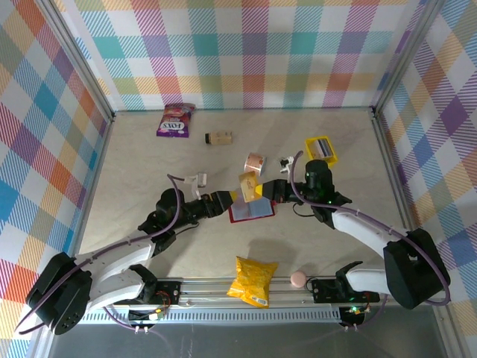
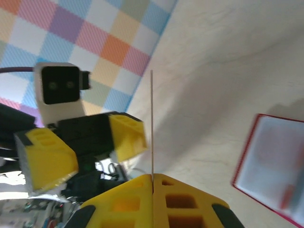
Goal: Put the credit cards into the card holder
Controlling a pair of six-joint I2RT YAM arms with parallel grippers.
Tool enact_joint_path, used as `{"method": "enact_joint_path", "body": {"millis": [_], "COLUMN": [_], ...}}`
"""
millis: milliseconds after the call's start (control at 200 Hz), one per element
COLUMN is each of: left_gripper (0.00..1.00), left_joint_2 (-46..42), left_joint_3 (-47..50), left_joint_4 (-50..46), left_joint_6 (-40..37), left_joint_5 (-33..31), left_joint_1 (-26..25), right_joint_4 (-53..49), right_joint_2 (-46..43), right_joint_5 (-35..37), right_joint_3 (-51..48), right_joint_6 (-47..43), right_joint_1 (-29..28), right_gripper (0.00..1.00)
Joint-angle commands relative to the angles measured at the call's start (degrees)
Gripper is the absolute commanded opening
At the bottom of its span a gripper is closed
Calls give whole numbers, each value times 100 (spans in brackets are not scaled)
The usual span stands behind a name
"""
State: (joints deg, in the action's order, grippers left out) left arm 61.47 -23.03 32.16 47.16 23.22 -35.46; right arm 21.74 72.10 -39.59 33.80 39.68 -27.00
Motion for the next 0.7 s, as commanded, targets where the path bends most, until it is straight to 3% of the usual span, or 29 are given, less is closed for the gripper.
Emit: {"method": "enact_joint_path", "body": {"millis": [0,185,475,620,695], "left_gripper": [69,70,69,71,71], "left_joint_2": [294,689,1683,1841,1949], "left_joint_3": [-346,-598,-1148,-1117,-970], "left_joint_4": [-683,-960,-966,-860,-597], "left_joint_6": [-388,-811,-1046,-1347,-1327], "left_joint_5": [435,106,55,54,117], "left_joint_1": [161,206,220,259,284], "right_joint_4": [-169,-468,-2249,-1380,-635], "right_joint_2": [191,504,735,1397,1760], "right_joint_5": [556,681,694,-619,-837], "right_joint_3": [-246,-203,664,715,626], "right_joint_6": [-300,-307,-925,-613,-300], "right_joint_1": [37,37,95,613,705], "right_gripper": [0,0,0,0,0]}}
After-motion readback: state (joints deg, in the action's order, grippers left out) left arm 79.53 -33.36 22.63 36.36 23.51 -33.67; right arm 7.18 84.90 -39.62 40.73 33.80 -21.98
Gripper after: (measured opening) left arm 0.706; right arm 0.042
